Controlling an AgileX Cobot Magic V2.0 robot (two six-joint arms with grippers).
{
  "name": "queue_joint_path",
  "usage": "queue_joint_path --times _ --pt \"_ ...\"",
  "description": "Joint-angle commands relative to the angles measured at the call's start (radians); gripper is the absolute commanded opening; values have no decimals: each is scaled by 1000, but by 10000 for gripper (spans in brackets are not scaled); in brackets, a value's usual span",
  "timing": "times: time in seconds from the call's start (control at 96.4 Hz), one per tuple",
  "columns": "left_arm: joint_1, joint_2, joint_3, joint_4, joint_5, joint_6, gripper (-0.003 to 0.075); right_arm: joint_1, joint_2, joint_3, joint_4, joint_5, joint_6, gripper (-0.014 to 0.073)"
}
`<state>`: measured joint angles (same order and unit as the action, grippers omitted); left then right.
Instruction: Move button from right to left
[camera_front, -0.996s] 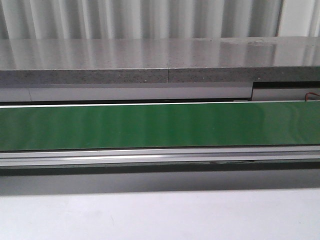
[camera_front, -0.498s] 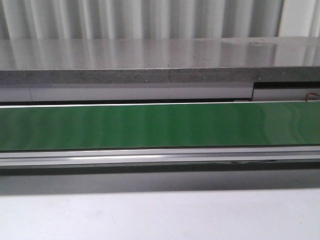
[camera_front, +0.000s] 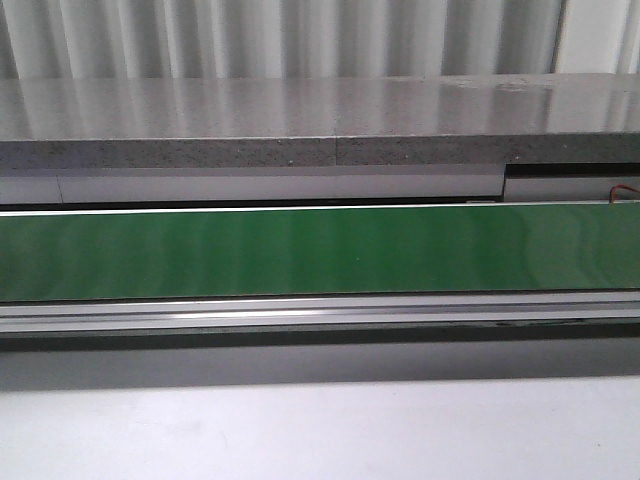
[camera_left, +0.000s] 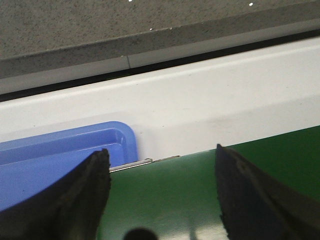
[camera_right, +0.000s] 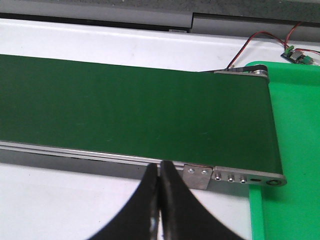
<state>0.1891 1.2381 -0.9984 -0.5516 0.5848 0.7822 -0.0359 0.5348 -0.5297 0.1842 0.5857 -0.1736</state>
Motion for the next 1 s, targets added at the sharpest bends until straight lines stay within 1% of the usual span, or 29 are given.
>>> queue_joint_path --times 0.0,0.176,0.27,0.322,0.394,0.519,0.571,0.716,0.985 --pt "-25 -93 31 -73 -75 0 440 0 3 -27 -1 -73 -9 -67" --pt "-44 -242 158 -147 -123 0 435 0 3 -27 -1 -73 -9 -67" --pt "-44 -318 224 -185 -127 0 386 0 3 -27 -1 -73 -9 -67" --pt "-44 -370 255 -196 -127 0 339 0 3 -27 -1 -73 -9 -67" --pt "-44 -431 294 -207 -128 0 248 0 3 -27 -1 -73 -9 -67" --pt "-44 -520 344 -215 -130 0 48 0 3 -27 -1 -73 -9 -67" --pt "-44 -549 361 -217 -132 0 -22 0 3 -27 -1 -73 -9 -67" --pt "-44 -588 375 -219 -126 0 -20 0 3 -27 -1 -73 -9 -67" --pt "-44 -587 375 -219 -124 0 -20 0 3 -27 -1 -73 -9 -67"
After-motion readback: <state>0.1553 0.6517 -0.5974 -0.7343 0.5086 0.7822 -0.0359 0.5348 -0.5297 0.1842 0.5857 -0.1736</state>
